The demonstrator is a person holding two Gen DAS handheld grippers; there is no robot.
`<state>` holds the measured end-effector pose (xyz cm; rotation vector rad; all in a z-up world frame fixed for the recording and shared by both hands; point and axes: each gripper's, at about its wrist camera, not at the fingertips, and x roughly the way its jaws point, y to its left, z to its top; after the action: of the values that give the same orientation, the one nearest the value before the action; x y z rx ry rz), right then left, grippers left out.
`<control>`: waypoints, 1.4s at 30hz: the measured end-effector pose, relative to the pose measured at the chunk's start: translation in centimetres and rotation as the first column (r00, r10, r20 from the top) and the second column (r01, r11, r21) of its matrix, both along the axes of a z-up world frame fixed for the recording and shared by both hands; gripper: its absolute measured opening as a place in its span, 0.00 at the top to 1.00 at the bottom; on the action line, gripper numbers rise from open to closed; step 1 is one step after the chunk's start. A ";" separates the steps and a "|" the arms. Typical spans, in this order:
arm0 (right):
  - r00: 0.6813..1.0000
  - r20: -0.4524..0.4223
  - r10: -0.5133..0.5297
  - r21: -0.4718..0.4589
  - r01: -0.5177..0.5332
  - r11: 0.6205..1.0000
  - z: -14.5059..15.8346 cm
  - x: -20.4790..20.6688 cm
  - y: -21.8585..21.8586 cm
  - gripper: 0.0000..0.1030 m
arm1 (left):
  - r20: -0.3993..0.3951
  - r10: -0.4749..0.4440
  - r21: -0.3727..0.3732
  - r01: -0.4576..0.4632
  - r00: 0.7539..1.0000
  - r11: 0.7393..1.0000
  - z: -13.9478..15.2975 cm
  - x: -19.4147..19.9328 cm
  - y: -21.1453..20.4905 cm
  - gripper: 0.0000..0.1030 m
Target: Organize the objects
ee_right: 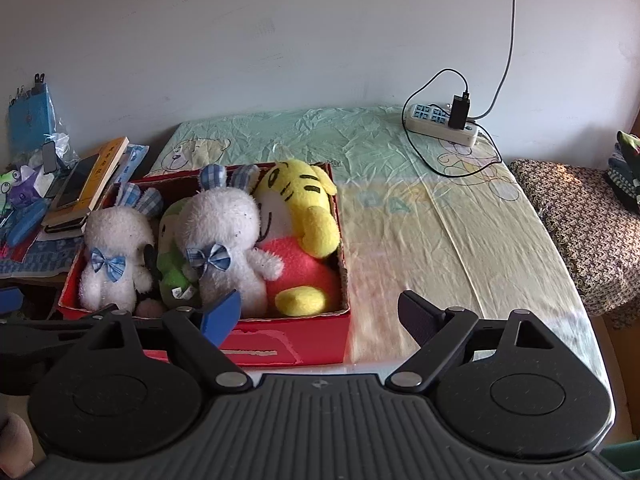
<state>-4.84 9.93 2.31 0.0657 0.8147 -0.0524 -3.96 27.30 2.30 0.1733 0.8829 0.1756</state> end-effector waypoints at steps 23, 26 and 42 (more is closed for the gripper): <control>0.999 -0.034 0.018 0.046 -0.016 0.999 -1.3 0.0 2.5 0.15 | -0.005 -0.024 -0.058 0.024 1.000 0.998 -0.9 -1.0 2.6 0.02; 0.999 -0.033 0.010 0.047 -0.009 0.999 -1.4 -0.2 2.4 0.15 | -0.006 -0.036 -0.059 0.035 0.999 0.998 -1.1 -1.0 2.3 0.02; 0.997 -0.073 0.011 0.074 -0.006 0.997 -2.0 0.5 1.5 0.15 | -0.092 -0.062 -0.070 0.055 0.994 0.996 -2.3 0.2 1.5 0.02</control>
<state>-4.36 11.39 0.29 0.1310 0.8900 -0.0165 -3.79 28.83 -0.03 0.1457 0.9753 0.0833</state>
